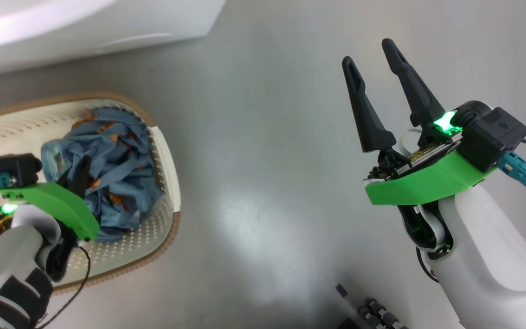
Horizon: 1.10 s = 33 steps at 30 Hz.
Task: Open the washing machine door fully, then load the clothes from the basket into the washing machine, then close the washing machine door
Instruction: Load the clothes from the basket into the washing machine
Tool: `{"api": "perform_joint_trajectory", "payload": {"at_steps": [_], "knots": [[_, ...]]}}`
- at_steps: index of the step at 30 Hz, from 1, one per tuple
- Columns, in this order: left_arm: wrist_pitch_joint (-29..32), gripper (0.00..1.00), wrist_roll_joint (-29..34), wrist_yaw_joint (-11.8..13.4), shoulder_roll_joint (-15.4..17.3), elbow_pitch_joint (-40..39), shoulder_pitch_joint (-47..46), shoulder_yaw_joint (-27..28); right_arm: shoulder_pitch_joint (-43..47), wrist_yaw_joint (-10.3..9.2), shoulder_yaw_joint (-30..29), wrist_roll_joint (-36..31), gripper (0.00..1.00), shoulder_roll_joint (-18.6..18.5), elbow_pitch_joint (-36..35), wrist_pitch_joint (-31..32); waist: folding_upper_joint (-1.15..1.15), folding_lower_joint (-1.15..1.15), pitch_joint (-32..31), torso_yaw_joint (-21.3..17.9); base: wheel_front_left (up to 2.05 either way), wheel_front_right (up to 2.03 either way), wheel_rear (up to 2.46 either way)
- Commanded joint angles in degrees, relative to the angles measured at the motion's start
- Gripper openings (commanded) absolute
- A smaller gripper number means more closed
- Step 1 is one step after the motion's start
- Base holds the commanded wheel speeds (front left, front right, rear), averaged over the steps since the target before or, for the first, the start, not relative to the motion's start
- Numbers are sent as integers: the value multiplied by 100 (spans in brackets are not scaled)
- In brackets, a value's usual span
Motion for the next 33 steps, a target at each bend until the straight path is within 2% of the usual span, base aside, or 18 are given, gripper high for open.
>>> {"api": "perform_joint_trajectory", "payload": {"at_steps": [1, 5, 10, 24, 33], "knots": [[-96, 0, -92, 4, 120, -100, 190, 117, 240, 42, 58, -14, 100, -23, -78, -46, 0, 0, -266, 147, 0, 0, 0], [-128, 0, -46, 4, 101, -213, 267, 238, 308, 42, 17, 14, 100, -69, -43, -46, 0, 0, -504, 253, 0, 0, 0], [-131, 0, 216, 4, 101, -421, 373, 727, 378, 42, -36, 35, 100, -115, -30, -46, 0, 0, -709, 358, 0, 0, 0], [-133, 0, 1649, 4, -82, -1282, 1395, 2638, 749, 42, -161, 121, 100, -276, 71, -46, 0, 0, -1531, 613, 0, 0, 0], [-133, 0, 2786, 4, -351, -1924, 2087, 3981, 1075, 42, -238, 177, 100, -411, 137, -46, 0, 0, -2109, 776, 0, 0, 0]]}}
